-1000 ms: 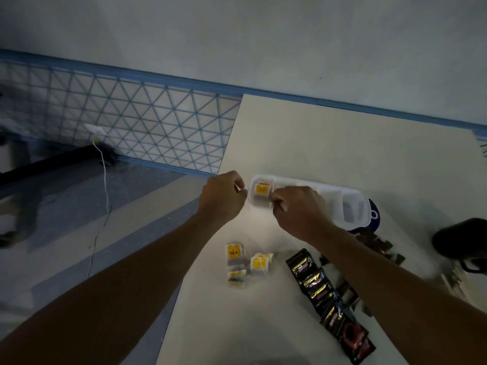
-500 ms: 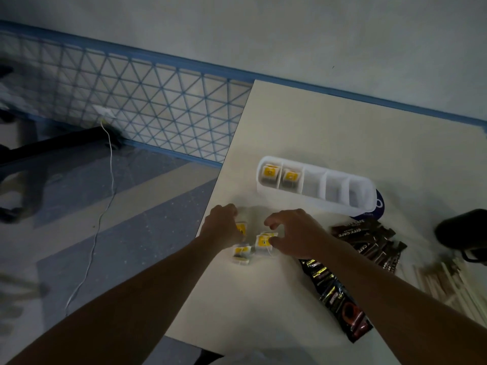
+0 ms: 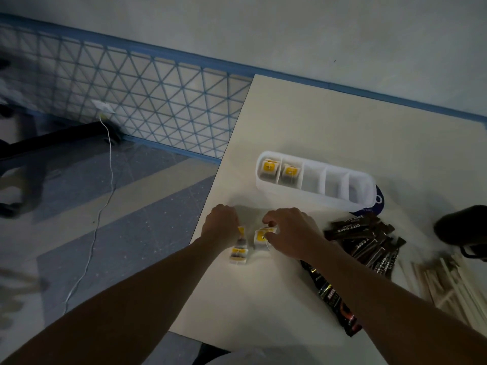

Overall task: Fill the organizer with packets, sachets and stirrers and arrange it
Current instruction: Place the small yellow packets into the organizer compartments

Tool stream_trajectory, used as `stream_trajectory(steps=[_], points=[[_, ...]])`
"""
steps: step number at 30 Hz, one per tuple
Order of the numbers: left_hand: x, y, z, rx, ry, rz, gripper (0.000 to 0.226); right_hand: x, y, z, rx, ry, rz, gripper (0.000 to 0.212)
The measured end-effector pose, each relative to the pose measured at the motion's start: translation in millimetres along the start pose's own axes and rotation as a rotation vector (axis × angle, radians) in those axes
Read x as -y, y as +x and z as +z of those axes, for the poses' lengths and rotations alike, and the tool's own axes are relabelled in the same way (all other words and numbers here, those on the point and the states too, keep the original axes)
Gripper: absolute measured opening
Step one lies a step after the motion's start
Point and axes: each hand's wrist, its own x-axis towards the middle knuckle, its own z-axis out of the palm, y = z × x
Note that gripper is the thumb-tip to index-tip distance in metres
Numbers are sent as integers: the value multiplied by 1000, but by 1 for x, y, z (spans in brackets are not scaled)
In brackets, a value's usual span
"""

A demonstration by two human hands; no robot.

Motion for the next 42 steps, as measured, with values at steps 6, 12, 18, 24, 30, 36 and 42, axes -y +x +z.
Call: stream_trajectory(steps=[6, 12, 18, 24, 30, 36, 42], points=[[4, -2, -5, -19, -101, 81, 22, 0, 1, 0, -13, 6, 4, 26], [13, -9, -20, -75, -147, 231, 13, -3, 4, -1, -31, 16, 13, 15], [29, -24, -14, -49, -138, 269, 19, -4, 0, -1, -60, 48, -4, 15], [33, -34, -15, 43, -225, 276, 28, -2, 0, -1, -55, 34, 2, 20], [29, -43, -23, 172, -236, 294, 64, -2, 0, -2, -49, 6, 7, 18], [29, -40, -16, 86, -118, 307, 46, -3, 2, 3, -42, 3, 52, 20], [26, -37, -4, -69, -47, 264, 23, -6, 4, 5, -51, -38, 58, 19]])
